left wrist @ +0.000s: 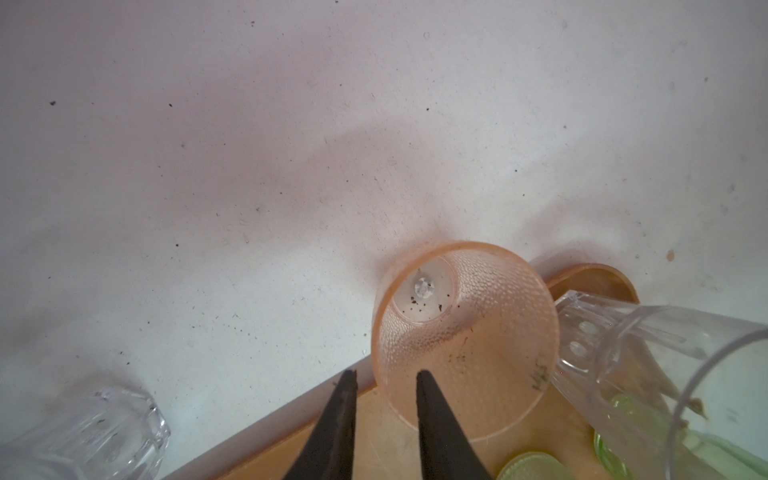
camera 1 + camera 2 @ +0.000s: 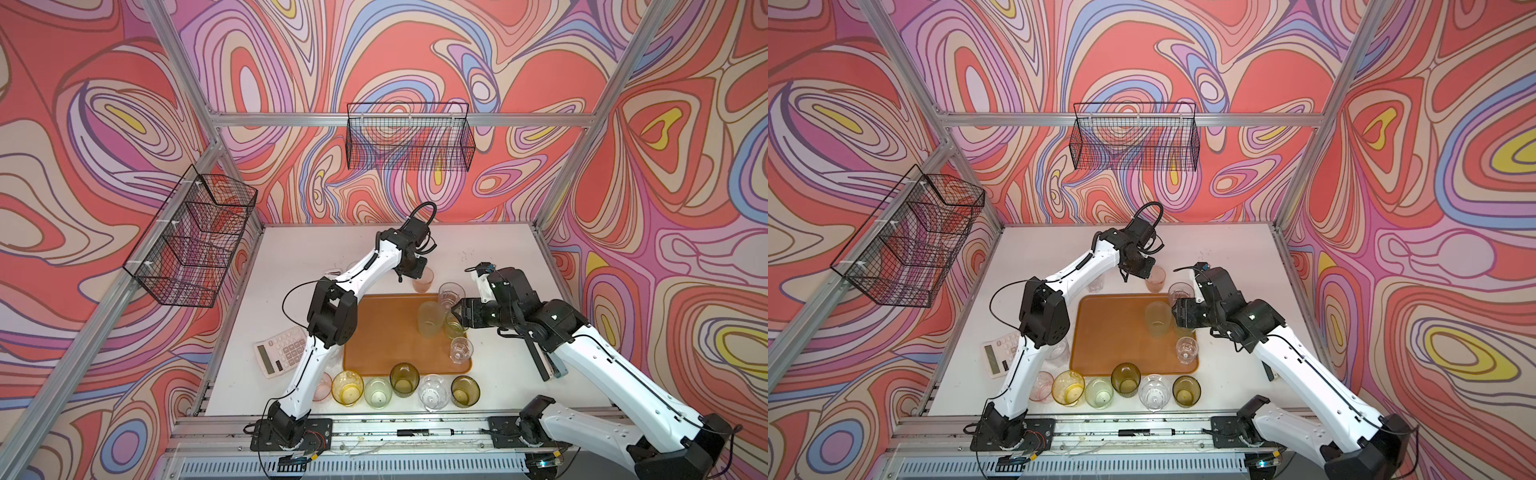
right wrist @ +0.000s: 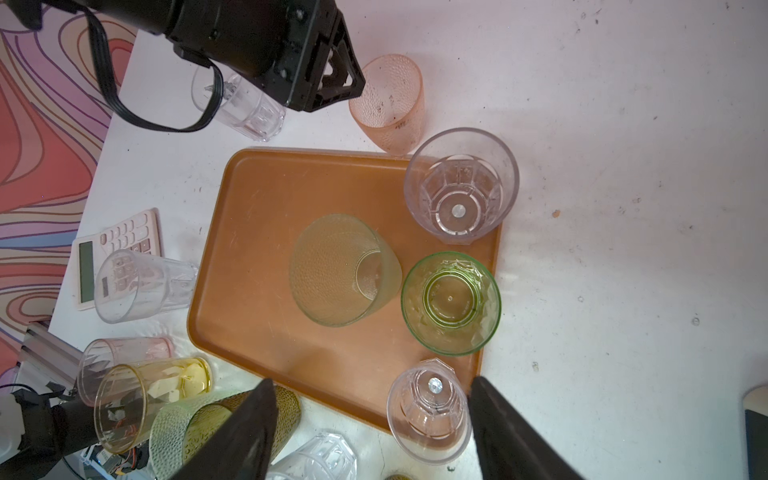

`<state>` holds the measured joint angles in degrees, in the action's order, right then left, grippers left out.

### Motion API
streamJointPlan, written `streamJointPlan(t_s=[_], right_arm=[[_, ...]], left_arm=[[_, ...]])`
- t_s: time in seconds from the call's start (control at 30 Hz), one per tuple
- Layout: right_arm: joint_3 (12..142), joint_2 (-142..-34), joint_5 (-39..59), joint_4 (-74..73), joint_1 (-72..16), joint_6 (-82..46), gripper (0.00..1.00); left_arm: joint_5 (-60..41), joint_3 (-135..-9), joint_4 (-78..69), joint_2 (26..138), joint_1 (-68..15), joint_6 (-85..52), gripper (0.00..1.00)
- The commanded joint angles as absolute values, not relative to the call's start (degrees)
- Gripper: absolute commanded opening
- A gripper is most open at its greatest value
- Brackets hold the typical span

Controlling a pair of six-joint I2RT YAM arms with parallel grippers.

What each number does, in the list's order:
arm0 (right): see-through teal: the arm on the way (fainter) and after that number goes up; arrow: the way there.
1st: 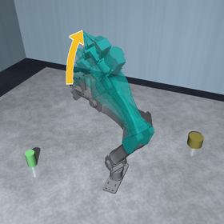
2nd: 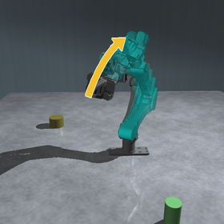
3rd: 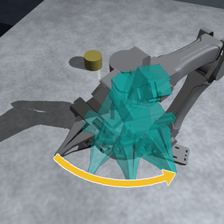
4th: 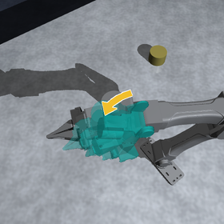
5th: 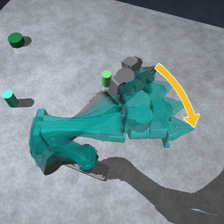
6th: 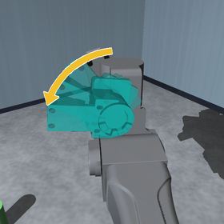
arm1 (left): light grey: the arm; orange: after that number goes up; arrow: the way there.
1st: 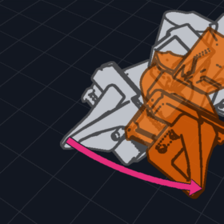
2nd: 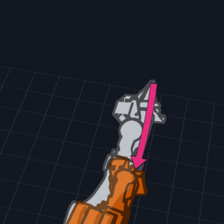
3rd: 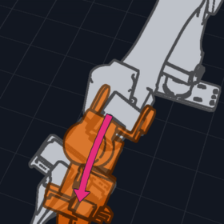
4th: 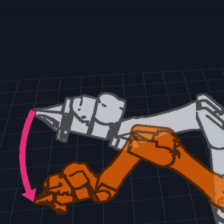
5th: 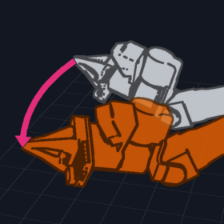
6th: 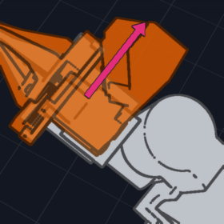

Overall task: Place the glasses into the tray
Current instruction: 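Move left gripper over the pink textured glass beyond the tray, then lower left gripper onto the pink glass rim and close it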

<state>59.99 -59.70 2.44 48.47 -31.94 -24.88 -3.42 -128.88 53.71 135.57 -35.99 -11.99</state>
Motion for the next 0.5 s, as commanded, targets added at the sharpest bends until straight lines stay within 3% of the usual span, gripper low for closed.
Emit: streamJointPlan(t_s=[0.0, 0.47], right_arm=[[60.2, -59.5, 2.4, 48.9, -31.8, -24.4, 0.76], [59.8, -59.5, 2.2, 49.0, -31.8, -24.4, 0.76]], left_arm=[[-3.2, -130.8, 53.2, 137.2, -35.4, -11.6, 0.29], [-4.2, -131.6, 52.7, 139.0, -35.2, -12.2, 0.26]])
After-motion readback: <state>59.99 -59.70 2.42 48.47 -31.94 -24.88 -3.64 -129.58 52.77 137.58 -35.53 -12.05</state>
